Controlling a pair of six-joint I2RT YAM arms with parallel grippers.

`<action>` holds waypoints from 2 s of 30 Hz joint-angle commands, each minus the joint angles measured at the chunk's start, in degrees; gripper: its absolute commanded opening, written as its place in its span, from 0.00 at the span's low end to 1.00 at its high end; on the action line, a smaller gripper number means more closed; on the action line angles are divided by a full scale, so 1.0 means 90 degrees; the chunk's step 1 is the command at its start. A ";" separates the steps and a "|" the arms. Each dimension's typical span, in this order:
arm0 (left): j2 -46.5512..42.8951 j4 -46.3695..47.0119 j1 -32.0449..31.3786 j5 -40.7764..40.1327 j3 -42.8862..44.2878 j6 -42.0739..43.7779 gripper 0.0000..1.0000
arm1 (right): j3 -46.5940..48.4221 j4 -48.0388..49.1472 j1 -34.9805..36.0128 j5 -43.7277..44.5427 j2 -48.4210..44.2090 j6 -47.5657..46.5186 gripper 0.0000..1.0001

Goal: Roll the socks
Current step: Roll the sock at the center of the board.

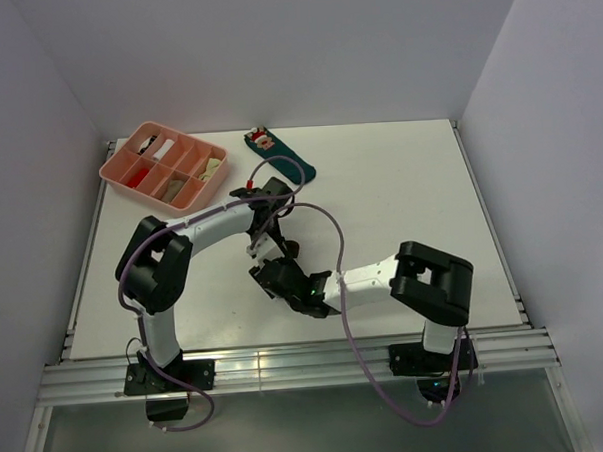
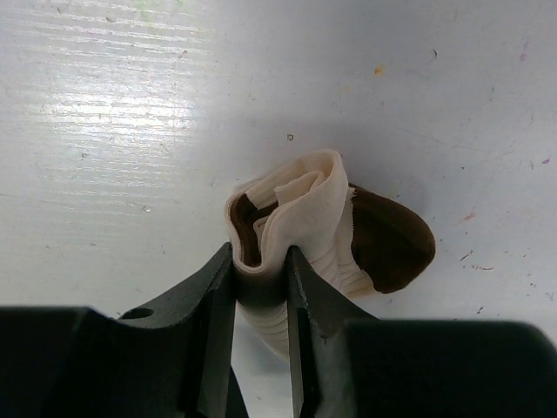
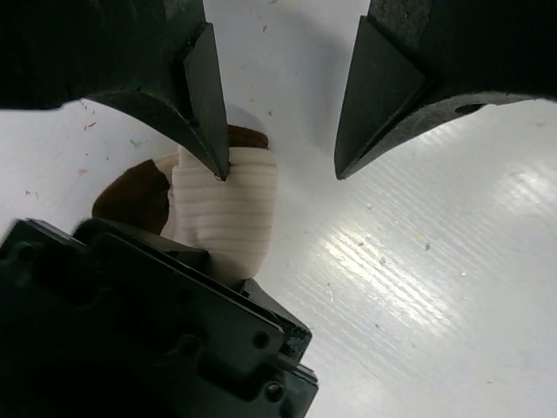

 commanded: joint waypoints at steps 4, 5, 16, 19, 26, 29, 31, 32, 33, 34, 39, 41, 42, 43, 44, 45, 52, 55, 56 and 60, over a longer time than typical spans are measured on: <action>0.0334 -0.0512 -0.0022 0.0071 -0.0031 0.0324 0.29 | 0.0496 0.0101 0.0063 0.0983 0.0716 -0.0454 0.59; 0.0343 -0.0512 -0.0022 0.0110 -0.0041 0.0344 0.29 | 0.0506 0.0091 0.0073 0.1041 0.0890 -0.0503 0.57; 0.0091 -0.0356 -0.0012 0.0149 -0.0012 0.0529 0.35 | 0.0184 -0.0066 0.0034 0.0654 0.1205 -0.0230 0.00; -0.0212 -0.0180 0.0027 0.0265 -0.0002 0.0520 0.57 | -0.0158 -0.0075 -0.0102 -0.0174 0.0776 0.0140 0.00; -0.1149 0.0581 0.0397 0.0578 -0.0070 0.0237 0.86 | -0.0607 -0.0192 -0.0591 -0.1642 -0.0044 0.0600 0.00; -0.1657 0.1011 0.0642 0.0657 -0.0285 0.0022 0.86 | -0.0735 -0.0134 -0.0815 -0.2393 -0.0221 0.0785 0.00; -0.2134 0.1460 0.0827 0.0676 -0.0654 -0.0193 0.86 | -0.0812 -0.0046 -0.1087 -0.3057 -0.0289 0.0893 0.00; -0.2311 0.1635 0.0886 0.0696 -0.0811 -0.0271 0.86 | -0.0842 -0.0007 -0.1186 -0.3282 -0.0318 0.1000 0.00; -0.2487 0.1801 0.1002 0.0735 -0.0987 -0.0417 0.85 | -0.0890 0.0032 -0.1293 -0.3516 -0.0348 0.1069 0.00; -0.2856 0.2122 0.1042 0.0745 -0.1366 -0.0486 0.85 | -0.0900 0.0129 -0.1410 -0.4060 -0.0358 0.1127 0.00; -0.3825 0.3022 0.1150 0.0939 -0.2647 -0.0740 0.83 | -0.0881 0.0509 -0.2270 -0.5664 -0.0231 0.1576 0.00; -0.4206 0.3460 0.1140 0.1086 -0.3320 -0.0818 0.83 | -0.0862 0.0705 -0.2494 -0.6484 -0.0027 0.1868 0.00; -0.4304 0.3589 0.1140 0.1260 -0.3535 -0.0896 0.82 | -0.0891 0.1025 -0.2737 -0.6748 0.0052 0.1986 0.00; -0.4489 0.3696 0.1150 0.1378 -0.3934 -0.0935 0.82 | -0.0891 0.1154 -0.2855 -0.7051 0.0139 0.2229 0.00; -0.4577 0.3939 0.1140 0.1447 -0.4121 -0.0994 0.81 | -0.0881 0.1271 -0.2953 -0.7469 0.0324 0.2328 0.00; -0.4704 0.4058 0.1150 0.1506 -0.4307 -0.1081 0.81 | -0.0871 0.1466 -0.3128 -0.7648 0.0403 0.2416 0.00; -0.4442 0.4576 0.1140 0.1594 -0.5129 -0.1326 0.79 | -0.0764 0.2150 -0.3491 -0.8547 0.1203 0.3235 0.00; -0.4159 0.5054 0.1140 0.1604 -0.5217 -0.1394 0.78 | -0.0705 0.2210 -0.3540 -0.8636 0.1331 0.3364 0.00; -0.4091 0.5161 0.1140 0.1633 -0.5246 -0.1414 0.78 | -0.0696 0.2249 -0.3550 -0.8655 0.1409 0.3403 0.00; -0.3574 0.5426 0.1140 0.1760 -0.5198 -0.1502 0.75 | -0.0686 0.2425 -0.3589 -0.8724 0.1585 0.3598 0.00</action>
